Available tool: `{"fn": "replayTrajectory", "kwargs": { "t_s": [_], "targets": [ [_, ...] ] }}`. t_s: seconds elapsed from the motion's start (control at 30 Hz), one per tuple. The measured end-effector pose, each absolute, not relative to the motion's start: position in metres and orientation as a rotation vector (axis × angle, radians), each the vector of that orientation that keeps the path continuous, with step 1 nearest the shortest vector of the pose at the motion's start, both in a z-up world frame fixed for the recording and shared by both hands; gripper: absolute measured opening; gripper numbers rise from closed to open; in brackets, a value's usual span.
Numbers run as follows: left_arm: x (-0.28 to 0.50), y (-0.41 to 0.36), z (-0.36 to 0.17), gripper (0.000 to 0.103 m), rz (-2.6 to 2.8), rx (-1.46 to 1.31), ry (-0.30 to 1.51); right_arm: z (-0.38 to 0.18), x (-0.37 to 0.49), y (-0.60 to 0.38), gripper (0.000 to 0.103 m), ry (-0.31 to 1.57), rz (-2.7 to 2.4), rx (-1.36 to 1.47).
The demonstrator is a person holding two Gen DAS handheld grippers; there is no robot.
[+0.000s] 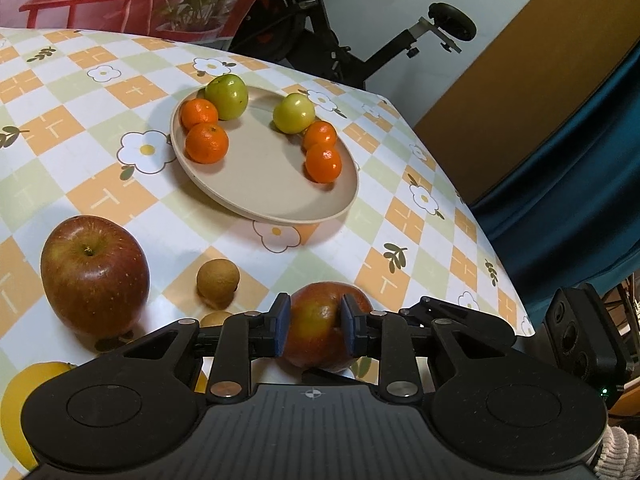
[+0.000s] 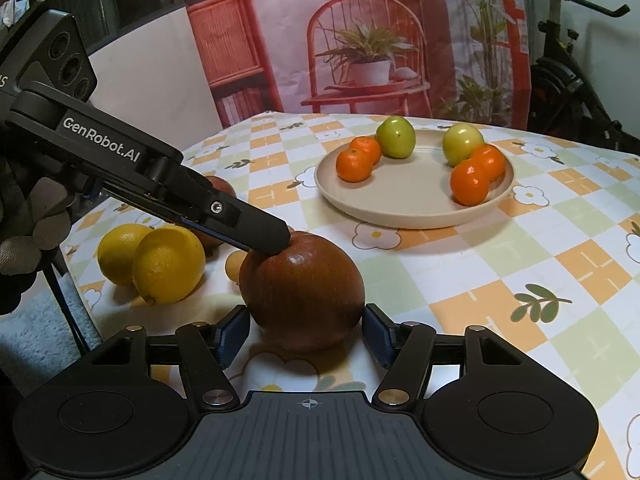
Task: Organize fruits
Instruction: 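Grasp a red apple with the left tool while the right tool grasps another red apple, then carry the red apple with the left tool while the right tool carries its red apple over the plate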
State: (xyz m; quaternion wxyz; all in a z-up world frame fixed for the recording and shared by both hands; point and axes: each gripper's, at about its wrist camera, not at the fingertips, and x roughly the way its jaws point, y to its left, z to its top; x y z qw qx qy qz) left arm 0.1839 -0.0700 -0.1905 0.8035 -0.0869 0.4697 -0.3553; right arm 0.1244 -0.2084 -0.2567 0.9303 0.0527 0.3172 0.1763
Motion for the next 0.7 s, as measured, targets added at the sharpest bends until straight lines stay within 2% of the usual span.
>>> {"fn": "replayTrajectory", "kwargs": {
  "t_s": [0.4,0.7],
  "targets": [
    [0.188,-0.078,-0.170,0.029,-0.786,-0.155,0.942,-0.242,0.126,-0.216,0.057,0.593,0.349,0.135],
    [0.231,-0.101,-0.135,0.029,-0.810,-0.103,0.857,-0.209,0.174,-0.239,0.058,0.529,0.323,0.130]
  ]
}}
